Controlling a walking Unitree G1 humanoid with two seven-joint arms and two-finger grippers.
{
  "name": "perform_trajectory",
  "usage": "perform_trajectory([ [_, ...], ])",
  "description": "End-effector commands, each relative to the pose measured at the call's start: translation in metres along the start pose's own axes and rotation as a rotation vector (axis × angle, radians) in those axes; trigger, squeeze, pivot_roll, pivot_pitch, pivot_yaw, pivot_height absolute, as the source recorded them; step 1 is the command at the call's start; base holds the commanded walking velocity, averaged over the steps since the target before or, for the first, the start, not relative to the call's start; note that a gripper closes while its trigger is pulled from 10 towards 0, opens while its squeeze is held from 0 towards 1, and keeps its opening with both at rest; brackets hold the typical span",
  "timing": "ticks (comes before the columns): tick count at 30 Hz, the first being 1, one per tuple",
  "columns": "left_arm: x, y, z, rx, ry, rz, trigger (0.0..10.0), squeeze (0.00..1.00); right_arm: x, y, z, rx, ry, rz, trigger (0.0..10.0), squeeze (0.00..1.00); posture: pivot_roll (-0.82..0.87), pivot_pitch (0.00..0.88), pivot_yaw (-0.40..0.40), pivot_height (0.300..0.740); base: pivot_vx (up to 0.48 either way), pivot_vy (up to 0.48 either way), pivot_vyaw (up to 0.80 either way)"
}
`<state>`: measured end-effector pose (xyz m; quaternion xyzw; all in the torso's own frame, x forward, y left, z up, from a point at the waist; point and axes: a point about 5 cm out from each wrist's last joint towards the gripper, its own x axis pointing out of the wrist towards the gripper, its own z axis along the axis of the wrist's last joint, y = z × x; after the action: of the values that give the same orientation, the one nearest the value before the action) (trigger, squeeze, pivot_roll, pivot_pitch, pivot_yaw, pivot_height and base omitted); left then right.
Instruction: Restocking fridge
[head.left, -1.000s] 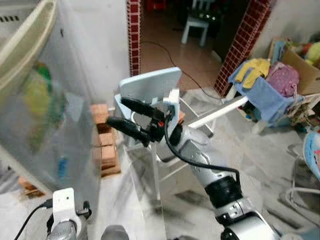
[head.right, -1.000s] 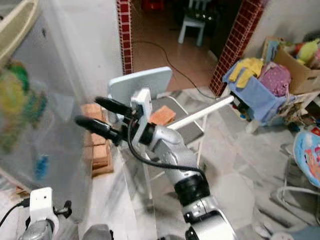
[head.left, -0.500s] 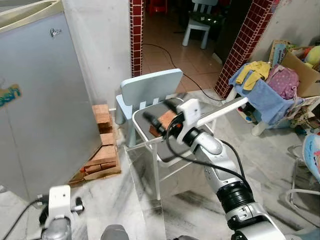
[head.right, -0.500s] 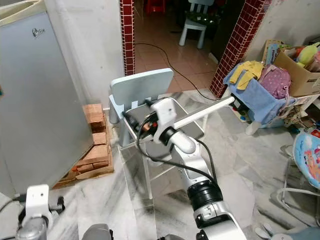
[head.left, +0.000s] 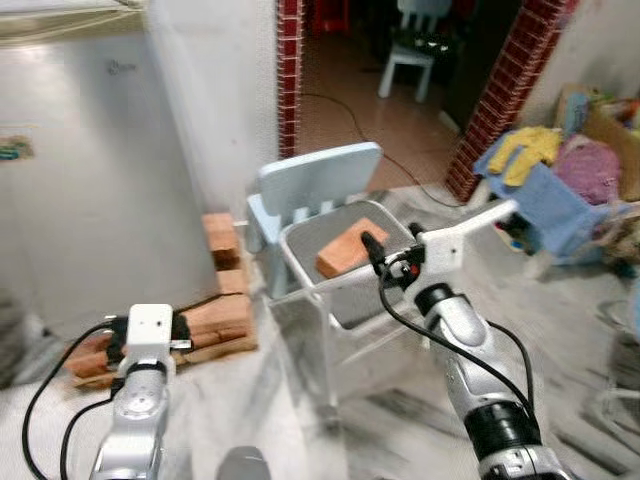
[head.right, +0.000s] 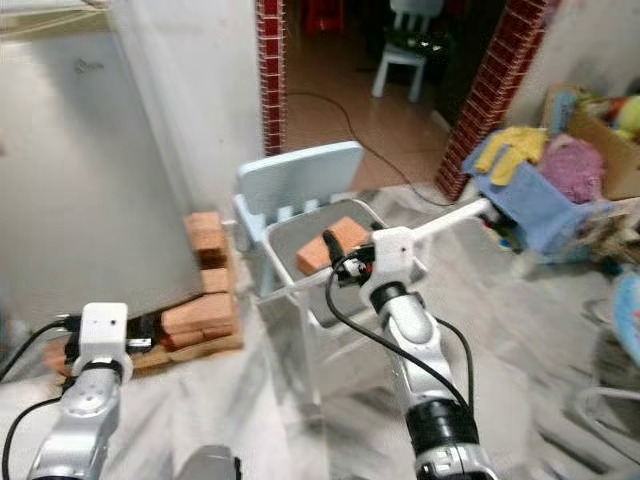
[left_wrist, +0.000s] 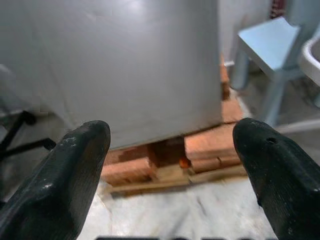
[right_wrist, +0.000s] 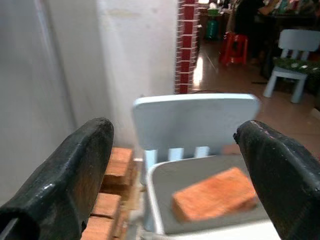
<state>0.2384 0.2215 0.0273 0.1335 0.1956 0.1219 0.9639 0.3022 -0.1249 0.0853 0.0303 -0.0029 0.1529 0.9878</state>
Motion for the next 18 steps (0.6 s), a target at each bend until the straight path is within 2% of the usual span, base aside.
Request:
perform_trajectory([
  [1, 0.0, -0.004, 0.006, 0.008, -0.03, -0.015, 10.0, 0.0, 0.002, 0.001, 0.0, -0.021, 0.003, -0.007, 10.0, 0.0, 0.15, 0.0, -0.033, 0.74, 0.0, 0.48, 0.0],
  [8, -0.001, -0.014, 0.005, -0.003, -0.029, -0.065, 10.0, 0.0, 0.004, 0.004, -0.002, -0.014, 0.012, -0.023, 10.0, 0.0, 0.15, 0.0, -0.031, 0.74, 0.0, 0.48, 0.0],
  [12, -0.001, -0.021, 0.011, 0.017, -0.07, -0.115, 10.0, 0.0, 0.005, 0.004, -0.002, -0.009, 0.006, -0.039, 10.0, 0.0, 0.15, 0.0, -0.029, 0.74, 0.0, 0.48, 0.0],
  [18, 0.0, -0.027, 0.017, 0.03, -0.108, -0.156, 10.0, 0.0, 0.008, 0.005, -0.002, -0.021, 0.008, -0.048, 10.0, 0.0, 0.15, 0.0, -0.026, 0.74, 0.0, 0.48, -0.77],
])
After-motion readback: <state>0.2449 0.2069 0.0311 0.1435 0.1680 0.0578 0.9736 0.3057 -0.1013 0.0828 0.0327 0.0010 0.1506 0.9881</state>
